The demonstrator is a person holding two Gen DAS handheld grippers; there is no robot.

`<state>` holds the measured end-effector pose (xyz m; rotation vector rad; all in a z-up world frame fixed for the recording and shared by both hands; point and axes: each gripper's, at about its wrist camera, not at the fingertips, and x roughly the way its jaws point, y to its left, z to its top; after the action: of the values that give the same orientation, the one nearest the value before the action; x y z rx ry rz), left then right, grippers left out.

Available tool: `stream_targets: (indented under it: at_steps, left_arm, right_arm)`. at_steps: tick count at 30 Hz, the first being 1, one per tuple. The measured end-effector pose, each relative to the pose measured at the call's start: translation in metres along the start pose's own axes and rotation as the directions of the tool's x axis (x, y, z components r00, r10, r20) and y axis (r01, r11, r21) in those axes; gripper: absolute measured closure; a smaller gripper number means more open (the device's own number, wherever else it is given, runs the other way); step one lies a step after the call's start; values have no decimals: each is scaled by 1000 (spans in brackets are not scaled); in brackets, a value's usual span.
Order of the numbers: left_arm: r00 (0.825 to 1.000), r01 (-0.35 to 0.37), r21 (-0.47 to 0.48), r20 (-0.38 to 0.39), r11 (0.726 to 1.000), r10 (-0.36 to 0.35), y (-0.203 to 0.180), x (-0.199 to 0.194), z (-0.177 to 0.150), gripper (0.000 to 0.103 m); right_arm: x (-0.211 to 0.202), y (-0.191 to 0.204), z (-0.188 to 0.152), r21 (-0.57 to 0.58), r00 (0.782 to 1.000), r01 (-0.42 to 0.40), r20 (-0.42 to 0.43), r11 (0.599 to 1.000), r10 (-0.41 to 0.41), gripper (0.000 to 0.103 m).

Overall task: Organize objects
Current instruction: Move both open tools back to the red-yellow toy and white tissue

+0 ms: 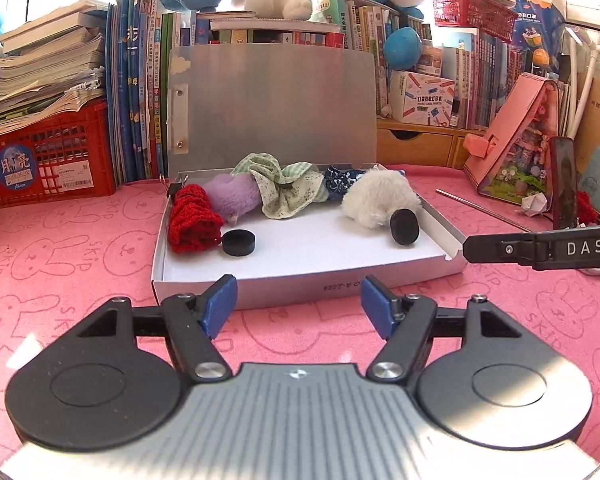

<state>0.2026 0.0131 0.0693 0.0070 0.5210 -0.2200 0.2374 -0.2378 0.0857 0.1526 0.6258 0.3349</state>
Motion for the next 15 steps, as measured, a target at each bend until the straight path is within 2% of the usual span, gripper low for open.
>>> stream_targets:
  at_steps: [7,11,15]
  left_arm:
    - [998,56,-1,-37,998,-56,-9,-32,-26,27]
    - [990,112,-13,-84,994,-113,-15,-44,-39,27]
    - [982,156,17,-112,988,-153,-24,-54,-47,27]
  right_arm:
    - [-31,12,-31,-45,999,-53,-16,998,52,39]
    - [-44,17,-48,-68,997,-76,-36,995,73,39]
    - [-58,26,-63,-105,994,-97,-54,990,91,38]
